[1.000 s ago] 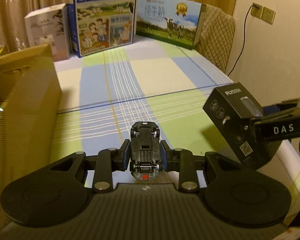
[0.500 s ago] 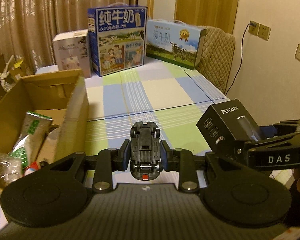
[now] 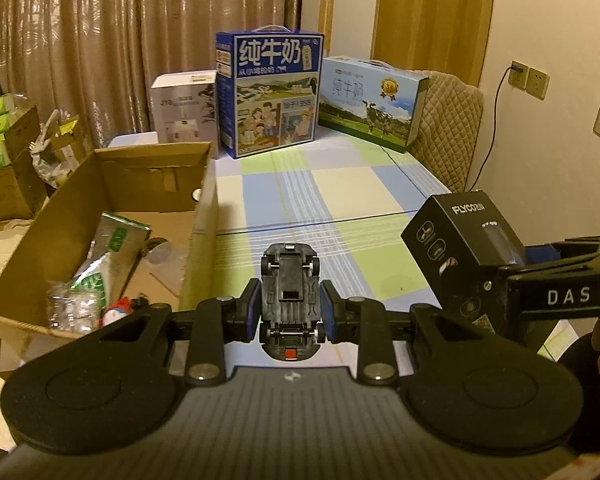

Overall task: Organize objects
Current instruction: 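Carry the toy car and shaver box over the cardboard box with both tools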

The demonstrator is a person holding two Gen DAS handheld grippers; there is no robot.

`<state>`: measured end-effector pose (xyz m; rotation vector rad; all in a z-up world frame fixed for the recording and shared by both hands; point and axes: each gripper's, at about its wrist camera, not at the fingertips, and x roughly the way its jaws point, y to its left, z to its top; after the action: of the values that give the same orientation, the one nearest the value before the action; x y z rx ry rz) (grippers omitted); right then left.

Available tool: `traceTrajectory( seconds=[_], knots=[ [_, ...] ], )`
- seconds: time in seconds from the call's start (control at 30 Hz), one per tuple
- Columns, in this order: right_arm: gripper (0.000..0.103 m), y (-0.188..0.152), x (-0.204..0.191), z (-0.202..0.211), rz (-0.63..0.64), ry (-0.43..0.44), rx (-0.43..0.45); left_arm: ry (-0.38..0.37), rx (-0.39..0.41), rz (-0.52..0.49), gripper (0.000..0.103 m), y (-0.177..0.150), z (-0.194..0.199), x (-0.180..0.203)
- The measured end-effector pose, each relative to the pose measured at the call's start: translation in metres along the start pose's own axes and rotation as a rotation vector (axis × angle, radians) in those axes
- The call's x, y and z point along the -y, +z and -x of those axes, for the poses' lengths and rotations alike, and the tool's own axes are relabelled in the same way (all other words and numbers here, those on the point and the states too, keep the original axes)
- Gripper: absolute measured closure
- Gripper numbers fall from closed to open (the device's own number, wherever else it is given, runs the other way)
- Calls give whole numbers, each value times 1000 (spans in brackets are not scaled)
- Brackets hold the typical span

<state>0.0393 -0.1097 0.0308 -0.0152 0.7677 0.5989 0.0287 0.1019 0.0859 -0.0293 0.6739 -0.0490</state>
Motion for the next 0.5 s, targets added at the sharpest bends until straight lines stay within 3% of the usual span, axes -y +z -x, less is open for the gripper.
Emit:
traceTrajectory(
  seconds=[0.5],
  knots=[
    [27,11,-55,1,45,69,19,59,35,33,77,2,40,-46]
  ],
)
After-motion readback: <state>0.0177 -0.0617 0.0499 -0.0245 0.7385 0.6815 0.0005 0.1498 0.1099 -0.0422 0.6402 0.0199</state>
